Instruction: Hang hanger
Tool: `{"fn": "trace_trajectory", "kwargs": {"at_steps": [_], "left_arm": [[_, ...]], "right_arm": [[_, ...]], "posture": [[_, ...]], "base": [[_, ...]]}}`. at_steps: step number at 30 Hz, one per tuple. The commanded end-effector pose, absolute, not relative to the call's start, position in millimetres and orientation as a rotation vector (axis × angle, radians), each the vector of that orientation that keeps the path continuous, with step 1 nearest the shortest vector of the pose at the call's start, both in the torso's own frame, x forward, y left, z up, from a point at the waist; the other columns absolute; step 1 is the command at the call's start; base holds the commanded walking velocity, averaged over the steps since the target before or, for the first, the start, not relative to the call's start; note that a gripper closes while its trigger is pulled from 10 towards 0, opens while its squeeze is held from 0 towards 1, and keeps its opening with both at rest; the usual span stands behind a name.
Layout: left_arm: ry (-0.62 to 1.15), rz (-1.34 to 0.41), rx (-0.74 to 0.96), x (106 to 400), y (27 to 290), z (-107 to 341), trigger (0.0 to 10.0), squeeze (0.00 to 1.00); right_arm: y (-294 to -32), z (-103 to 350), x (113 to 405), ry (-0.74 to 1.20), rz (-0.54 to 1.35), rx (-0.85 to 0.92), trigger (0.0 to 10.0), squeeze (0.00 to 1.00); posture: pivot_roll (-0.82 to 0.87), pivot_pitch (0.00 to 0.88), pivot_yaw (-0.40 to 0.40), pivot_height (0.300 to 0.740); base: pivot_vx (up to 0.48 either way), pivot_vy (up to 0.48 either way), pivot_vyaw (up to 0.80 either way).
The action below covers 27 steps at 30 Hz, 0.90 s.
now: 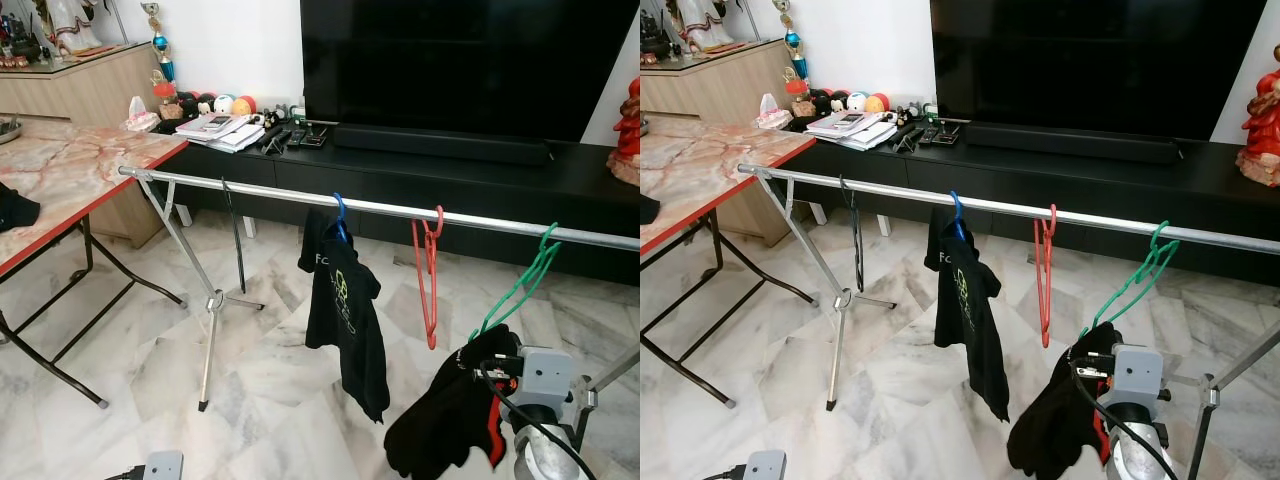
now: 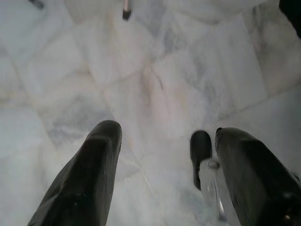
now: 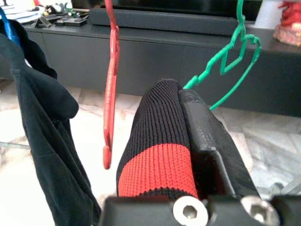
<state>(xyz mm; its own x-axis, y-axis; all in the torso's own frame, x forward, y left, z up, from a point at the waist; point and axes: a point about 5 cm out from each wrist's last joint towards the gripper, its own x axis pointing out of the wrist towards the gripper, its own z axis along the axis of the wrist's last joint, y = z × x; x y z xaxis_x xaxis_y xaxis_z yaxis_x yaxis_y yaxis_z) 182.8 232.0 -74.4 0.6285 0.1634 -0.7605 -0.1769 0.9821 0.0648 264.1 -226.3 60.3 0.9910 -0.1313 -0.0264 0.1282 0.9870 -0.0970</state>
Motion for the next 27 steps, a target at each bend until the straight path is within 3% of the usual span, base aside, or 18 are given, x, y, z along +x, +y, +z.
{"fn": "trace_trajectory", "kwargs": {"at_steps": [1, 9, 18, 23, 27], "left_arm": [[0.924, 0.234, -0.034, 167.7, 234.9, -81.3, 10.0, 0.00], [0.958, 0.256, -0.034, 150.8, 242.2, -86.3, 10.0, 0.00], [0.846, 0.272, 0.008, 170.5, 249.4, -74.1, 10.0, 0.00], [0.468, 0.230, 0.082, 229.4, 256.9, -25.4, 10.0, 0.00], [0.319, 0.184, 0.081, 243.5, 242.7, -8.0, 10.0, 0.00]], "right_arm": [[-228.1, 66.4, 265.3, -0.002, -0.114, -0.115, 10.0, 0.00], [-227.4, 63.8, 264.1, 0.007, -0.145, -0.084, 10.0, 0.00], [-214.4, 57.7, 258.6, 0.001, -0.098, -0.038, 10.0, 0.00], [-225.5, 54.9, 252.5, 0.014, -0.128, -0.050, 10.0, 0.00], [-230.5, 54.4, 249.8, 0.021, -0.128, -0.063, 10.0, 0.00]], "posture": [[-0.03, 0.000, -0.002, 0.740], [-0.04, 0.000, 0.003, 0.740], [-0.04, 0.000, 0.034, 0.740], [-0.04, 0.000, 0.032, 0.740], [-0.03, 0.000, 0.019, 0.740]], "base": [[0.000, 0.000, 0.00], [0.000, 0.000, 0.00], [0.000, 0.000, 0.00], [0.000, 0.000, 0.00], [0.000, 0.000, 0.00]]}}
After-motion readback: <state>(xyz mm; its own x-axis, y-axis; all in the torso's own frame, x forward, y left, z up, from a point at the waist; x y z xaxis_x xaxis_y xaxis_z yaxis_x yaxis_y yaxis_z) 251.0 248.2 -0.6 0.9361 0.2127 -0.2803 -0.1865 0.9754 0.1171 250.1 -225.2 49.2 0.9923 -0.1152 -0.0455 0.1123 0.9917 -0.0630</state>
